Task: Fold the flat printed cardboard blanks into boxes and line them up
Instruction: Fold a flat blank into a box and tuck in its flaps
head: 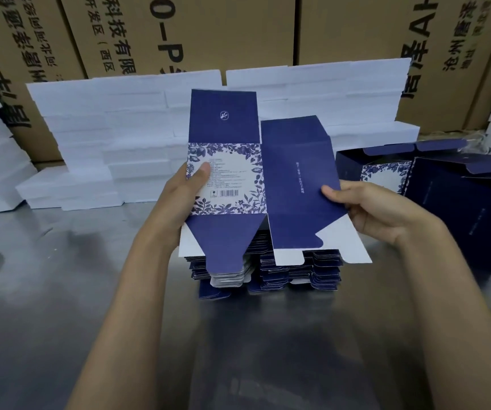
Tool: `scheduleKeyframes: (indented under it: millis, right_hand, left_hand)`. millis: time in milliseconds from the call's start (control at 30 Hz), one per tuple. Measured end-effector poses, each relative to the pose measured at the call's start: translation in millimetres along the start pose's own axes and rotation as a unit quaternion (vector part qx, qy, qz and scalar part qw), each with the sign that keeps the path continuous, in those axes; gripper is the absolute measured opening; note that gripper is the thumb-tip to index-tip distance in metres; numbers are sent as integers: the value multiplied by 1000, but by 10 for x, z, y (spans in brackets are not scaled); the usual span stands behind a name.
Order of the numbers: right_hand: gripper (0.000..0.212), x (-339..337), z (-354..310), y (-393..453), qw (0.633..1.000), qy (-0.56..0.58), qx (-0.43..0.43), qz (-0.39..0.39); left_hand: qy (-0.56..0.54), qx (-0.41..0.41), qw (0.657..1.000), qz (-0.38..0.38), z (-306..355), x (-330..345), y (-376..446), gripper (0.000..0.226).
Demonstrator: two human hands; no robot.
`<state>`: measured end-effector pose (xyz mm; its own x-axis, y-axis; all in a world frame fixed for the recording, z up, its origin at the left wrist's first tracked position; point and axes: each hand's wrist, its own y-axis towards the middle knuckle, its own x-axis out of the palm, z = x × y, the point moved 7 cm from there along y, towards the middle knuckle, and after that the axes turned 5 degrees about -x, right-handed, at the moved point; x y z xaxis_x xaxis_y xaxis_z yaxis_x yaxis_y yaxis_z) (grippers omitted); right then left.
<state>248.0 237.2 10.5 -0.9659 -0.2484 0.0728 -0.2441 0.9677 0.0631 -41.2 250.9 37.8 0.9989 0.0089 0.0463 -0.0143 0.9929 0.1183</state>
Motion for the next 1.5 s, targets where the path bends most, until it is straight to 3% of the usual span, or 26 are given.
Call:
scheduleKeyframes:
  millis: [200,400,500,667,833,967,1133,1333,1500]
  right_hand:
    - [46,-22,16,-59,998,-58,20,-25]
    - [30,-47,-73,38,997,-13,-48,60]
    - [28,-46,-68,10,998,-22,-42,46]
    - [38,-5,-65,2,998,-44,-15,33]
    - [39,8,-113,56,994,-61,-47,72]
    - [35,-29,-86,19,997,-48,-30,46]
    - [35,-36,-61,12,998,-41,-14,37]
    - [36,-46,-63,60,990,61,-23,129]
    - [33,-55,-94,65,986,82,-58,137]
  left_hand:
    - [37,13,998,44,12,-45,-13,25]
    - [40,2,999,27,24,35,-21,33]
    - [43,-11,997,65,27,-12,-6,38]
    - [65,39,993,95,6,-107,6,32]
    - [41,15,995,84,23,-84,30,35]
    - [-6,-5,997,71,12,-82,23,30]
    - [27,21,995,99,22,-74,7,34]
    - [45,1,997,57,-3,-2,19,38]
    - [73,7,996,51,3,19,5,38]
